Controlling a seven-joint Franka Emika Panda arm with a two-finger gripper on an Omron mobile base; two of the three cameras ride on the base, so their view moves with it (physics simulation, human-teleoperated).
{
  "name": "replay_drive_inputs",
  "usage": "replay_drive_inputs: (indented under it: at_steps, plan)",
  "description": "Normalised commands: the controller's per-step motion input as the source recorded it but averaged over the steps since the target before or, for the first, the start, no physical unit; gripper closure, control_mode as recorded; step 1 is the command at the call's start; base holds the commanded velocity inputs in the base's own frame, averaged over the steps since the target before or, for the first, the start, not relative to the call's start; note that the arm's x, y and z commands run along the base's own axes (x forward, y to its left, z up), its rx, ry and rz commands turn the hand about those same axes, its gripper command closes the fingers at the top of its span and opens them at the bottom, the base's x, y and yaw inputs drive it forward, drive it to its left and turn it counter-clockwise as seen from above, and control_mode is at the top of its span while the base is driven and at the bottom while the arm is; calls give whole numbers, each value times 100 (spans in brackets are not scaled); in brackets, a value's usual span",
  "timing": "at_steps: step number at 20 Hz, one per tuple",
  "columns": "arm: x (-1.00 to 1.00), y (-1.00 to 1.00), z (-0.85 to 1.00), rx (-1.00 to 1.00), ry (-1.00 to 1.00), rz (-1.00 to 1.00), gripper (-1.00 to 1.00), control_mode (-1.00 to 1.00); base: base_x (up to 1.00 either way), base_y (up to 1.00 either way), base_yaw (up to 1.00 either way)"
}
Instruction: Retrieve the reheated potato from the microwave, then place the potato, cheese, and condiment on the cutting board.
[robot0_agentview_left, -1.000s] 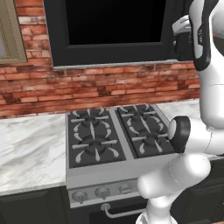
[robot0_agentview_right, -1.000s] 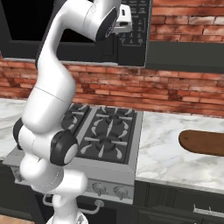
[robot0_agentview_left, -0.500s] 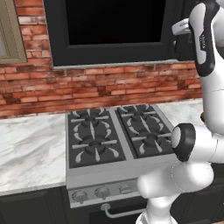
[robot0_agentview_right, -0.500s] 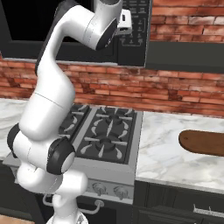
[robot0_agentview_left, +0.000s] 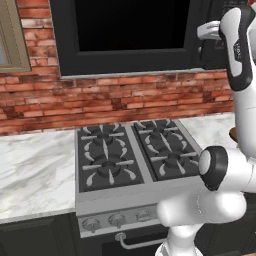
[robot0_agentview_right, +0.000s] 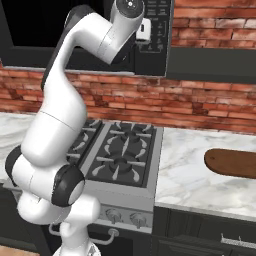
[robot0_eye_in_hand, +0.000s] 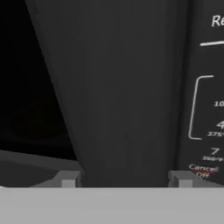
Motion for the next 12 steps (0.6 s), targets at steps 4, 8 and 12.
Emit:
replay_drive_inputs:
  at_steps: [4,8,12]
  plan:
    - [-31,40,-22,3,-1,0,100,-100,0,0,0]
    - [-59,30,-13,0,0,0,100,-100,0,0,0]
    - [-66,21,-2,0,0,0,100,-100,0,0,0]
